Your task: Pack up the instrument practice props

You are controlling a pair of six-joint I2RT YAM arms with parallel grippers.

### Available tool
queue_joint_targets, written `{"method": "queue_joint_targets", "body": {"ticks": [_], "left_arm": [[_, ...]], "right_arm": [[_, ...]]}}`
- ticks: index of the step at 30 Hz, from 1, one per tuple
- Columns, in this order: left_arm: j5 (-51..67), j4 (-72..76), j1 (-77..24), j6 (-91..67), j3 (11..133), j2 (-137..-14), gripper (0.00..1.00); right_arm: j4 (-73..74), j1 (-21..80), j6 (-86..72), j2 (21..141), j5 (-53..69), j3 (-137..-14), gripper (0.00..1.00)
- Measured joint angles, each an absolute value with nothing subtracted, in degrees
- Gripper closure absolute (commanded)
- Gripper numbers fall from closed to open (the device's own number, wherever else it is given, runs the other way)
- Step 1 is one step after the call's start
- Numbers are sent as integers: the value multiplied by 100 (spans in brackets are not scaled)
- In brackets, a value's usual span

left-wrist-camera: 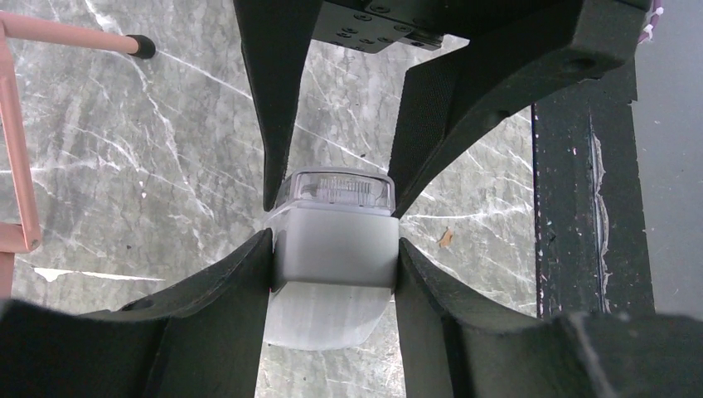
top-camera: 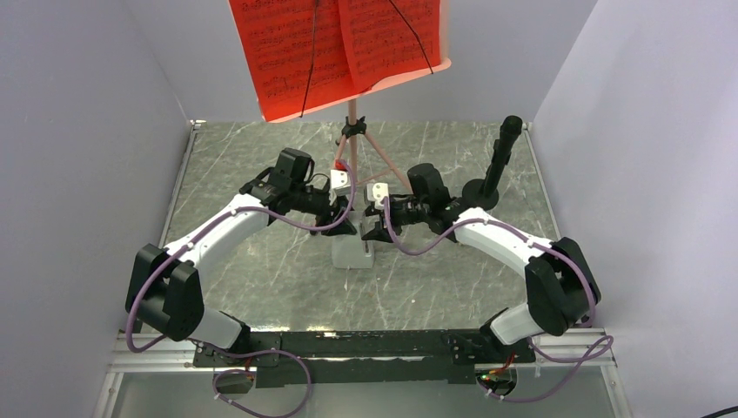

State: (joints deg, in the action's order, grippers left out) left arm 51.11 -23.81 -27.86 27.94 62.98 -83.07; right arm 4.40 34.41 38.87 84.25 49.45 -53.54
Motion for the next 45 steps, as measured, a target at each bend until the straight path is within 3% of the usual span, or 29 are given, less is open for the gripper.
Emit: {"method": "queue_joint_targets", "body": {"ticks": [13, 23, 45], "left_arm": [[5072, -2423, -2781, 2943, 6289, -8300, 99], [5068, -2425, -2783, 2923, 6307, -8313, 99], [5074, -2456, -2777, 2961, 6342, -8353, 99]], "right_arm": [[187, 2777, 2657, 8643, 5852, -5391, 100], [381, 2768, 3004, 8685, 6128, -5428, 100], [-115, 3105, 2591, 8637, 5496, -5317, 100]]}}
